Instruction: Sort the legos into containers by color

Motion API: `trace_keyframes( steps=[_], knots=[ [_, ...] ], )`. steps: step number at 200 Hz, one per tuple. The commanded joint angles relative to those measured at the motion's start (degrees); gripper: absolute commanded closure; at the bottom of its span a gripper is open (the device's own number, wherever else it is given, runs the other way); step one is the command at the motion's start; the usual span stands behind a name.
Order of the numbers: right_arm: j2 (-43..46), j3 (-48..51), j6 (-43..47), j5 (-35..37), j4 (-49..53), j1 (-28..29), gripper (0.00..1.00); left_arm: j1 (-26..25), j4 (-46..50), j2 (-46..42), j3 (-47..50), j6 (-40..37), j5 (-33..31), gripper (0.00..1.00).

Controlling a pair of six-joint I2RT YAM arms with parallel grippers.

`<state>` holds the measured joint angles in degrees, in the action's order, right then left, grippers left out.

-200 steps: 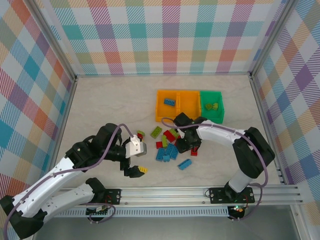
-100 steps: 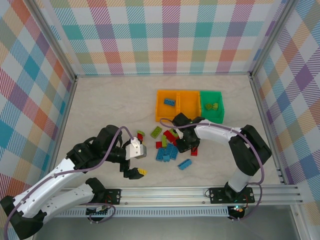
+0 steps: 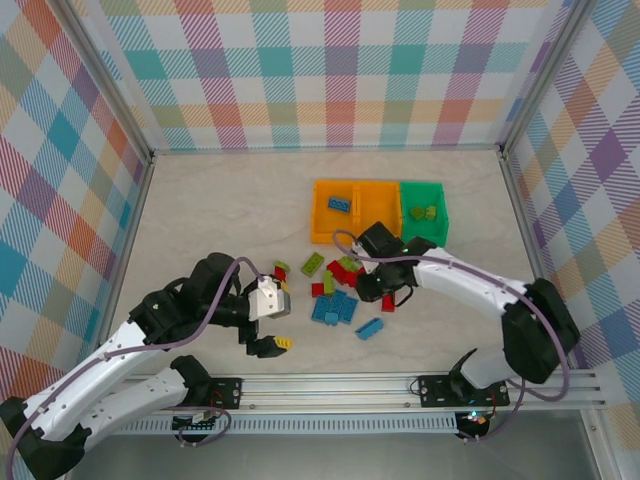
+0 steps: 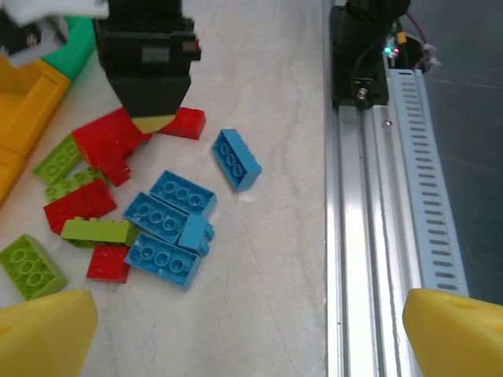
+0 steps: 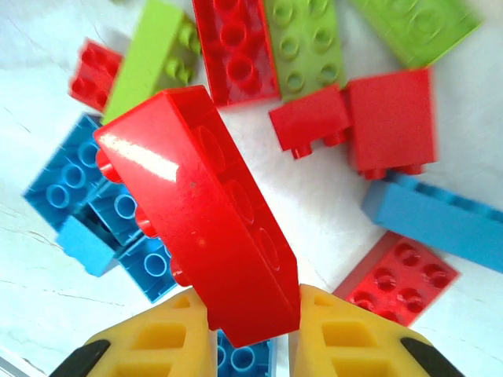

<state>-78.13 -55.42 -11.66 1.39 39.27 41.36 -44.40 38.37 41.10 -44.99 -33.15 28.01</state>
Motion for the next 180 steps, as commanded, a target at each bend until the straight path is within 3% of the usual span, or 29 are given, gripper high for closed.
trace_keyframes(
  steps=[1, 31, 79, 107, 131, 180],
  knots=[
    [3.19, -4.08, -1.75, 3.63, -0.71, -2.61, 0.88, -0.41, -6.02, -2.18, 1.67, 3.71, -4.59, 0.0],
    [-0.49, -10.61, -2.87, 1.99, -4.02, -11.81, 0.88, -0.34, -11.2, -3.57, 2.9, 11.39, -13.83, 0.0],
    [-18.0, -22.64, -2.93, 2.38, -7.56, -19.76, 0.87, -0.08, -11.83, -1.54, 1.63, 19.1, -22.84, 0.0],
    [-25.61, -28.0, -4.12, 2.33, -6.05, -20.7, 0.73, 0.23, -11.06, 0.37, 0.72, 21.03, -28.2, 0.0],
    [-25.63, -27.91, -5.37, 1.49, -7.5, -20.89, 0.58, 0.43, -10.57, 1.08, 0.09, 21.87, -35.44, 0.0],
    [-18.1, -23.31, -7.19, -1.68, -8.37, -20.83, 0.54, 1.41, -10.5, 1.0, -0.18, 22.71, -37.89, 0.0]
  ],
)
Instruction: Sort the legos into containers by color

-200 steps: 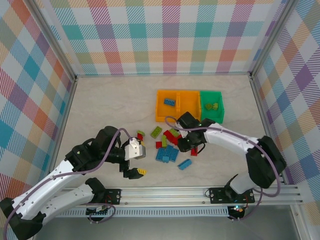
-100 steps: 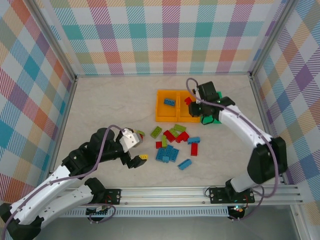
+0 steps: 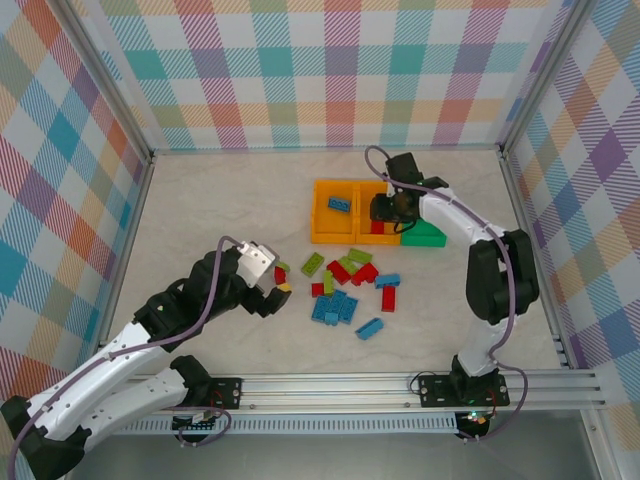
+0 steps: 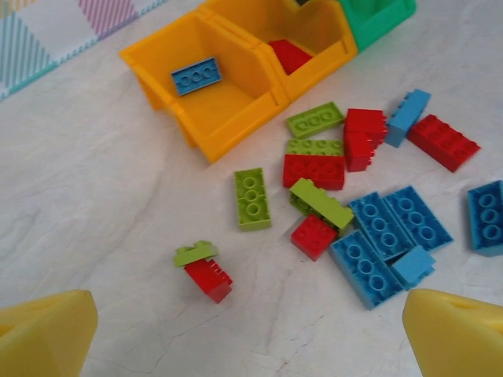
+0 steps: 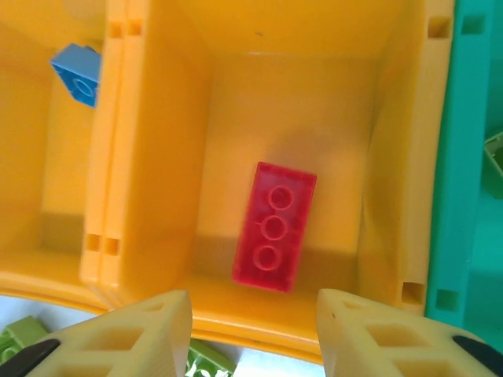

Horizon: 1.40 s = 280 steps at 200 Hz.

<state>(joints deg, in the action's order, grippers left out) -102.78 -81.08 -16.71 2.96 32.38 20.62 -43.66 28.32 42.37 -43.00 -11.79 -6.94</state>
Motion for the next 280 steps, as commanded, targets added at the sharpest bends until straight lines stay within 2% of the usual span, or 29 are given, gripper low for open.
trace_keyframes(
  steps=[1, 28, 49, 64, 83, 104, 167, 190, 214, 280],
  knots=[
    [7.03, 2.56, -2.29, -3.5, -1.6, -0.07, 0.55, 0.63, -0.45, -0.23, -2.17, 1.39, -2.92, 0.0],
    [17.1, 12.47, -6.32, -7.41, -7.23, 3.64, 0.54, 1.34, -0.03, 1.06, -2.55, 2.68, -5.38, 0.0],
    [22.11, 18.69, -10.8, -6.83, -10.59, 9.84, 0.53, 2.35, 1.25, 3.21, -3.76, 4.22, -9.22, 0.0],
    [22.51, 21.18, -13.69, -4.37, -12.15, 14.77, 0.52, 3.54, 2.15, 4.82, -4.73, 5.6, -10.7, 0.0],
    [19.12, 21.07, -13.92, 0.26, -12.92, 20.37, 0.48, 5.03, 2.95, 6.09, -5.63, 6.4, -10.04, 0.0],
    [12.33, 16.54, -13.34, 2.09, -10.16, 23.14, 0.45, 5.86, 2.97, 6.38, -5.64, 6.52, -9.52, 0.0],
    [-4.63, 4.15, -6.99, 4.14, -7.99, 24.73, 0.44, 5.87, 2.19, 4.4, -4.31, 4.41, -9.84, 0.0],
    [-8.34, 1.21, -4.98, 7.12, -7.45, 24.62, 0.51, 5.87, 2.19, 4.3, -4.28, 4.49, -9.76, 0.0],
    [-10.86, -0.15, -5.19, 5.48, -7.47, 24.64, 0.62, 5.87, 2.18, 4.22, -4.28, 4.32, -9.76, 0.0],
    [-14.55, 0.65, -4.92, 6.54, -6.77, 24.64, 0.83, 5.88, 2.18, 4.04, -4.23, 4.15, -9.46, 0.0]
  ],
)
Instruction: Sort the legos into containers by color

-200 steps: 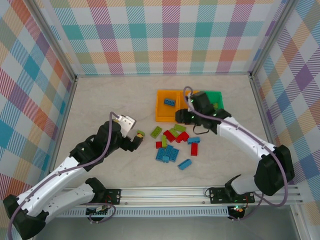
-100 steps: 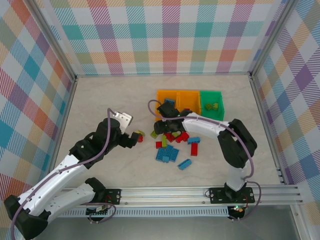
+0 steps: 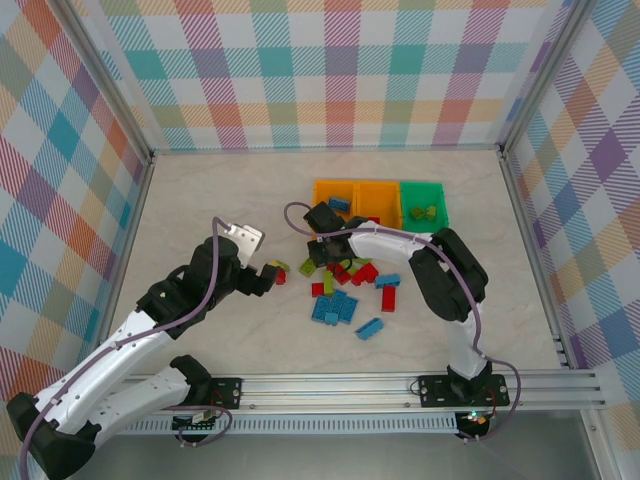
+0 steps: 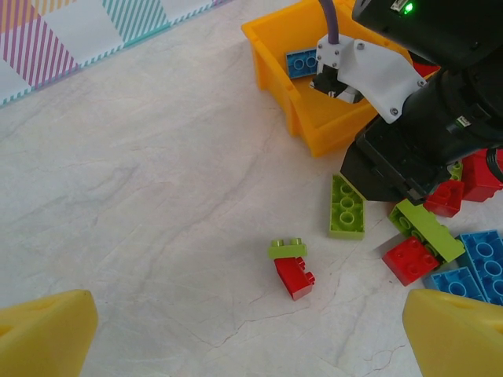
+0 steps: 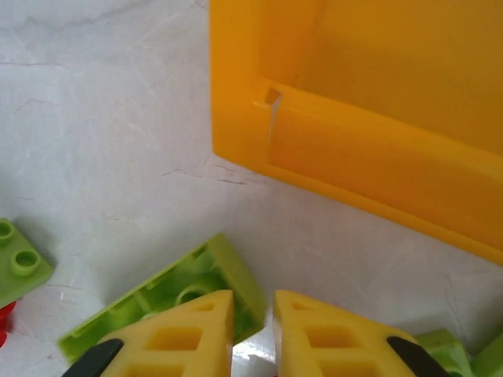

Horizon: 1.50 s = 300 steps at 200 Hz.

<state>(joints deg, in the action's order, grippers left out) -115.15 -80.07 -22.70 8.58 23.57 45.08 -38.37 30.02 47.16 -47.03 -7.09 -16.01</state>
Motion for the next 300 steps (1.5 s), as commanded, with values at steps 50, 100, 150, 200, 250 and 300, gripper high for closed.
trace_keyframes(
  steps=[50, 100, 150, 200, 250, 300],
  knots=[
    [-1.36, 1.07, 1.74, 0.21, 1.94, 0.18, 0.91, 0.6, 0.46, -0.95, -0.22, -0.73, -0.16, 0.0],
    [3.28, 2.17, 3.1, 0.03, 1.52, 0.18, 0.96, 0.58, 0.48, -1.12, -0.15, -0.99, -0.08, 0.0],
    [12.28, 6.88, 3.08, 1.7, -1.48, 0.14, 1.0, 0.65, 0.48, -1.59, -0.08, -1.52, 0.41, 0.0],
    [23.57, 11.35, 3.02, 6.8, -1.64, -2.64, 1.0, 0.59, 0.56, -1.71, -0.13, -1.67, 0.9, 0.0],
    [36.22, 16.83, 3.54, 4.79, -1.24, -19.99, 1.0, 0.5, -1.82, -6.37, 1.76, -8.44, 31.84, 0.0],
    [30.82, 15.08, 3.49, -2.99, -2.51, -39.35, 1.0, 0.4, -3.61, -9.58, 3.79, -11.01, 37.42, 0.0]
  ],
)
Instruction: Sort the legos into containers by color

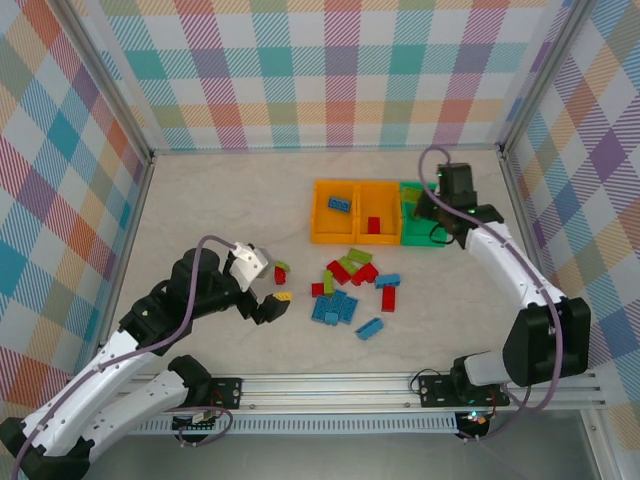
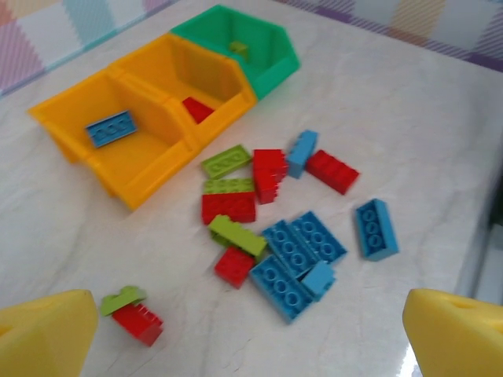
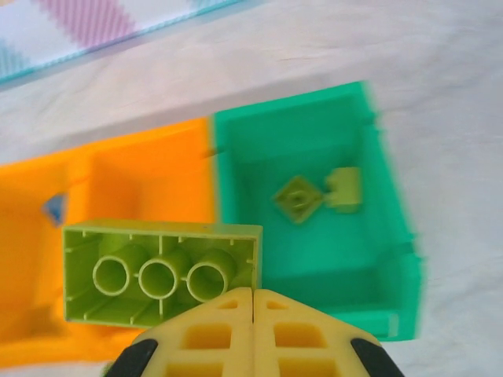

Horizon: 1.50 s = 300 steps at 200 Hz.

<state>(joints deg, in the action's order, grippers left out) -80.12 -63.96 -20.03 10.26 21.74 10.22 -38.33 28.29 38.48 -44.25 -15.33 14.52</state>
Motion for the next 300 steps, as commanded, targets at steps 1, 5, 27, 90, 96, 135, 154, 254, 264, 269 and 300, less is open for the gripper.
trace_keyframes(
  steps=[1, 5, 27, 90, 96, 135, 154, 254, 264, 269, 300],
  knots=[
    [-4.5, -1.14, 0.85, -4.74, -0.66, -4.67, 1.0, 0.36, -1.82, -0.88, 1.05, -2.81, 6.95, 0.0],
    [-5.52, -1.63, 0.75, -4.99, -0.64, -5.39, 1.0, 0.36, -1.84, -0.86, 1.03, -2.86, 6.94, 0.0],
    [-10.41, -3.91, 0.04, -6.3, -0.42, -6.96, 1.0, 0.36, -1.92, -0.91, 0.94, -2.61, 5.57, 0.0],
    [-12.21, -7.05, -1.5, -6.63, 0.7, -7.23, 0.66, 0.36, -2.54, -1.57, 1.18, -1.89, 2.1, 0.0],
    [-11.53, -7.03, -1.41, -7.16, 0.84, -7.21, 0.66, 0.36, -2.54, -1.7, 1.2, -1.81, 1.85, 0.0],
    [-2.12, -0.99, -2.96, -18.57, 1.25, -5.26, 0.58, 0.36, -2.76, -1.44, 1.06, 0.73, -3.5, 0.0],
    [3.7, 3.65, -4.0, -21.23, 2.99, -1.04, 0.53, 0.43, -1.91, 0.94, -0.42, 6.35, -10.98, 0.0],
    [19.55, 17.41, -12.19, -22.69, 12.01, 33.58, 0.23, 0.51, 9.47, 25.12, -8.47, 42.21, -25.7, 0.03],
    [19.69, 17.63, -12.4, -22.47, 12.35, 34.45, 0.21, 0.53, 5.83, 26.01, -5.45, 42.63, -24.06, 0.05],
    [19.71, 17.67, -12.4, -22.48, 12.27, 34.58, 0.2, 0.49, 4.62, 26.88, -4.44, 42.6, -23.55, 0.06],
    [19.8, 17.4, -11.77, -21.06, 10.64, 34.56, 0.12, 0.53, -1.8, 34.62, -1.85, 41.29, -24.29, 0.17]
  ],
)
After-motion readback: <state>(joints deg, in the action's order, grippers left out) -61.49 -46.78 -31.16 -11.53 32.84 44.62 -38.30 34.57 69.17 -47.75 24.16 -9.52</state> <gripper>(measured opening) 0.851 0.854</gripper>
